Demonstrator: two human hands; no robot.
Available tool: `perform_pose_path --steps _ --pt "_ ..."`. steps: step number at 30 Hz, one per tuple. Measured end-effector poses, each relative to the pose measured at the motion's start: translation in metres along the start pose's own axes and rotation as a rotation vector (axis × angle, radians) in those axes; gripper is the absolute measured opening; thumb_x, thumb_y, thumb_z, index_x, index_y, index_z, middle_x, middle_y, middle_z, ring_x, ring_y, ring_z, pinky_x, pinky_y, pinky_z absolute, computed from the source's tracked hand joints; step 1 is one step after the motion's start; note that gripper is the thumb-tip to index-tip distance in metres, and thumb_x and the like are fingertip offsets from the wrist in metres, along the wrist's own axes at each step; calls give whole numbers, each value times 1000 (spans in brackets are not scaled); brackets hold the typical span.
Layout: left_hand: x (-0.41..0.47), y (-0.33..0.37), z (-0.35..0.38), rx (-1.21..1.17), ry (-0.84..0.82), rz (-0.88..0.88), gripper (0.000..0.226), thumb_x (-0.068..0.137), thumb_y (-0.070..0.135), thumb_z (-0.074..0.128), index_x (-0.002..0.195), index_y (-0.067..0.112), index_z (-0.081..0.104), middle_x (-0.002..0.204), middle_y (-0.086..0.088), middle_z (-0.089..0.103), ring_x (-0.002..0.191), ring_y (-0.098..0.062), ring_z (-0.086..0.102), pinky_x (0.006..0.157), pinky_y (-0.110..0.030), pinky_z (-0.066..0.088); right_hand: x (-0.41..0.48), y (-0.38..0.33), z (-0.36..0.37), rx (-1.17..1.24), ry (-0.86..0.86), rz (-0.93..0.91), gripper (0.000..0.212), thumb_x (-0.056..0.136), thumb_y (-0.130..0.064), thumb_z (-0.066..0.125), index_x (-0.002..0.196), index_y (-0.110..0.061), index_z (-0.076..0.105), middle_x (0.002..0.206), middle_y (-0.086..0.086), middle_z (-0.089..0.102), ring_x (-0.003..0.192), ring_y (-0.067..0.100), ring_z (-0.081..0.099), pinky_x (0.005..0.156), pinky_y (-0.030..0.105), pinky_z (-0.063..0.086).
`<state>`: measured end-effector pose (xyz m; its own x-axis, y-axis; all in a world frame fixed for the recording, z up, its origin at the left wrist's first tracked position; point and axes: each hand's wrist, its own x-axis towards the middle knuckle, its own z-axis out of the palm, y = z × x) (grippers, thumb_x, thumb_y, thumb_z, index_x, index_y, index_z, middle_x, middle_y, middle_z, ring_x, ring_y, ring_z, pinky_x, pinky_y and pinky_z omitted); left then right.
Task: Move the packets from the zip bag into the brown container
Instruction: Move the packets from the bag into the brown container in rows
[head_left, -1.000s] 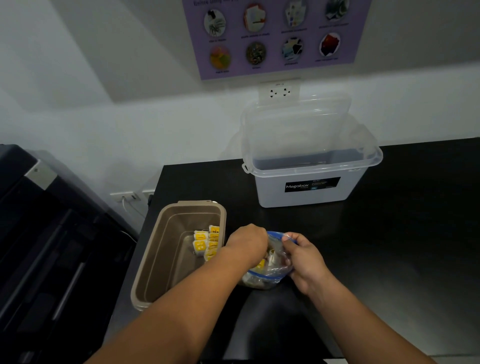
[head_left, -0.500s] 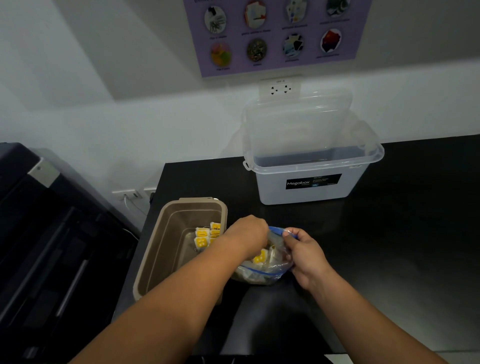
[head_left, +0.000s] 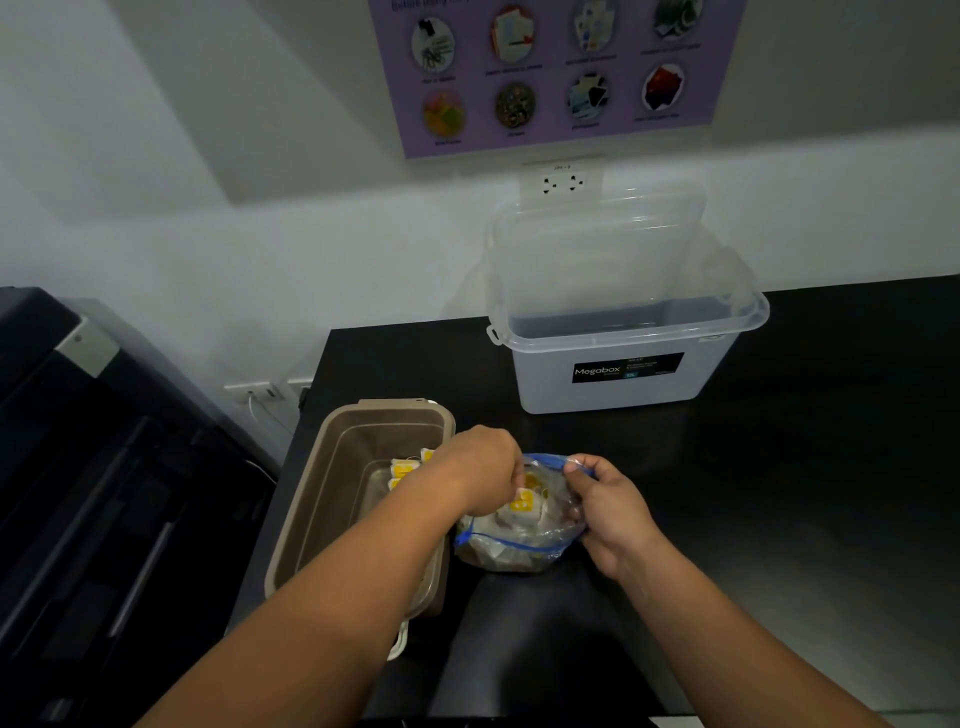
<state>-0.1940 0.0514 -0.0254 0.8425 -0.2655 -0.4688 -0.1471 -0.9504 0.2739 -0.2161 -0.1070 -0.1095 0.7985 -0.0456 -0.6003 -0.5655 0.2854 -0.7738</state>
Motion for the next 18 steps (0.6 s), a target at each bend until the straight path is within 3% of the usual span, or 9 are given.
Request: perform_pose_path --steps 5,10,15,18 --pt "-3 1 -2 -95 92 -4 14 96 20 62 102 20 74 98 3 71 91 -13 68 88 -36 58 -1 -1 2 13 1 7 14 105 -14 56 114 -13 68 113 14 74 103 29 74 90 49 62" --pt "-9 -5 -7 -154 185 -5 11 94 19 65 97 24 74 90 11 68 86 -6 66 83 -27 58 0 -2 3 67 0 9 14 106 -12 55 114 -11 66 112 17 73 106 34 73 93 50 61" --pt "-23 -17 -22 -261 286 -9 7 92 22 71 95 27 76 87 12 72 83 -1 67 72 -14 50 2 -4 9 29 8 -20 11 106 -14 56 110 -13 66 110 14 73 97 28 73 77 42 62" --pt "-33 -24 -31 -290 344 -3 6 90 25 74 94 28 76 87 13 71 83 2 65 74 -15 49 4 -5 13 -19 21 -36 10 105 -15 58 109 -16 67 110 12 74 99 28 74 82 43 63"
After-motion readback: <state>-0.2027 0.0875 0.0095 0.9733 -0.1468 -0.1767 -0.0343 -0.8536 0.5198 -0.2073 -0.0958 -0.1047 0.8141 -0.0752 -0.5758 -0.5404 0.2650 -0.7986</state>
